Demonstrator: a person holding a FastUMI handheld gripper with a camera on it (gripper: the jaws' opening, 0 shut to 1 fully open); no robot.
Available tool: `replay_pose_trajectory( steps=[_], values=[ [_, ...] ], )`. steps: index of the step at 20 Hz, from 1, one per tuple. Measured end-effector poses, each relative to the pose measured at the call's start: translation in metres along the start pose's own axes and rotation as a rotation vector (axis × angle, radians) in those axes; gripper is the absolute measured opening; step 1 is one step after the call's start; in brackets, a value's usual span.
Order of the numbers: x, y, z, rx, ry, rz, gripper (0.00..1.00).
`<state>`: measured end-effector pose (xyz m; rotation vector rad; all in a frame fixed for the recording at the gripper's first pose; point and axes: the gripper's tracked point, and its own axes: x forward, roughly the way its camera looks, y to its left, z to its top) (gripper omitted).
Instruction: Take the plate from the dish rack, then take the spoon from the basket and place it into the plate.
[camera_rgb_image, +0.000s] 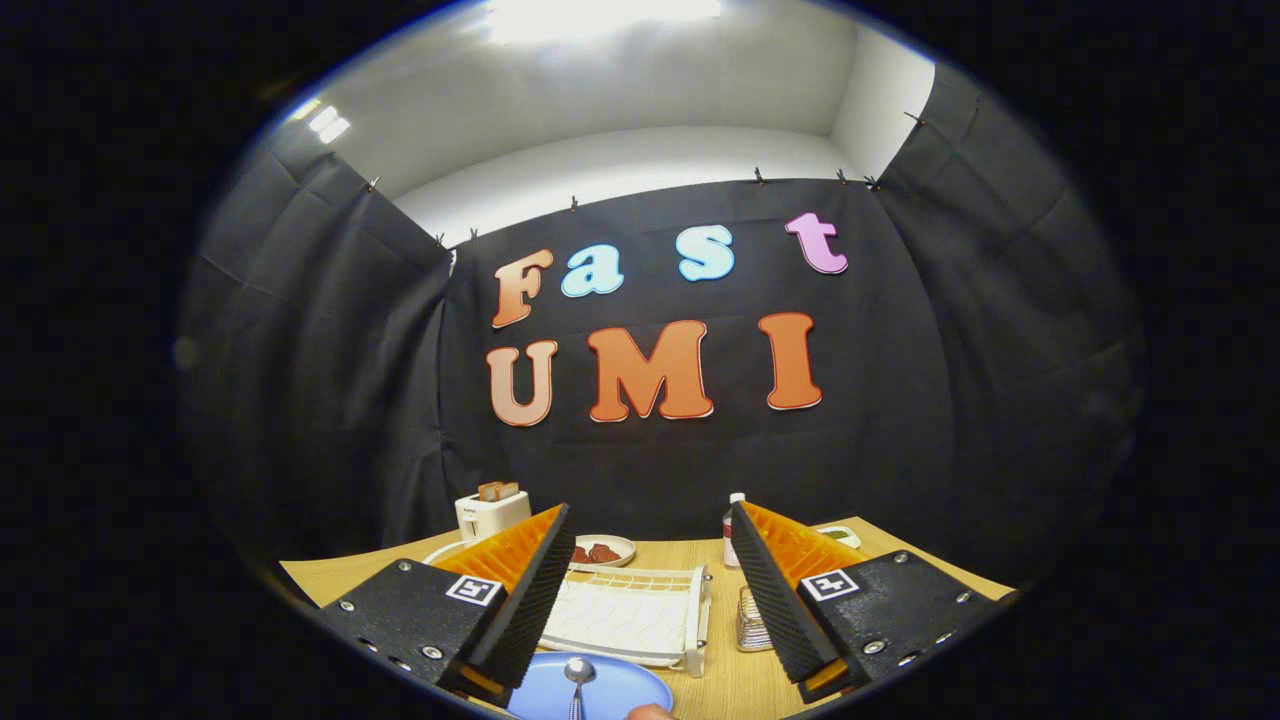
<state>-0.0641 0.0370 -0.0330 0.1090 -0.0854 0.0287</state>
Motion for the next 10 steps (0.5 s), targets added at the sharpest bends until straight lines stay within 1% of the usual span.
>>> replay_pose_trajectory(
  steps=[3, 10],
  values=[
    [0.005, -0.0035, 0.0016, -0.01, -0.005, -0.014, 0.93],
    [0.0101, 0.0063, 0.0031, -0.035, -0.006, 0.014, 0.93]
  ],
)
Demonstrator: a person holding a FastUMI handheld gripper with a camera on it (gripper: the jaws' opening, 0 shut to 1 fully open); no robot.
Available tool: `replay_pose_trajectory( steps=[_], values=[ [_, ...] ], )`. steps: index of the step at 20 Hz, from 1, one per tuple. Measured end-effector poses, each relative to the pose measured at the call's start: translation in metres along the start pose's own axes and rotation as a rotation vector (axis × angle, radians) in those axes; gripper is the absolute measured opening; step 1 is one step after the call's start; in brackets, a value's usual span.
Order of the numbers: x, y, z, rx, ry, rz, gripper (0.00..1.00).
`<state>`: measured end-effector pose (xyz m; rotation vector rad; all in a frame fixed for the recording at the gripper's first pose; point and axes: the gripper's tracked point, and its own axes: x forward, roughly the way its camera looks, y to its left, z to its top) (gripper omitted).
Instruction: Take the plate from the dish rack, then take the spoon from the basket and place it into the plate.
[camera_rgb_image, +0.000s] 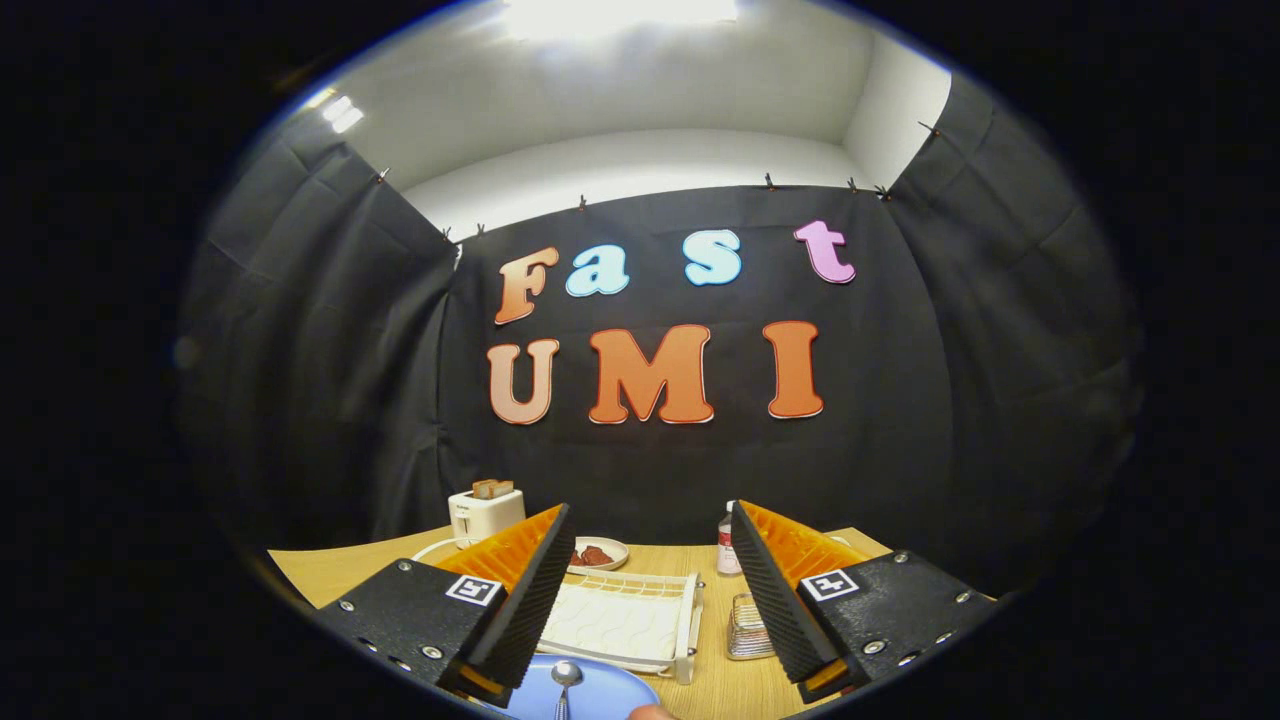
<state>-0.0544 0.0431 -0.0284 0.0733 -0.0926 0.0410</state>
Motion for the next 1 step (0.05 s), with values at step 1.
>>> replay_pose_trajectory(
  steps=[1],
  values=[
    [0.0007, 0.0018, -0.0016, 0.0, 0.005, 0.005, 0.93]
  ],
)
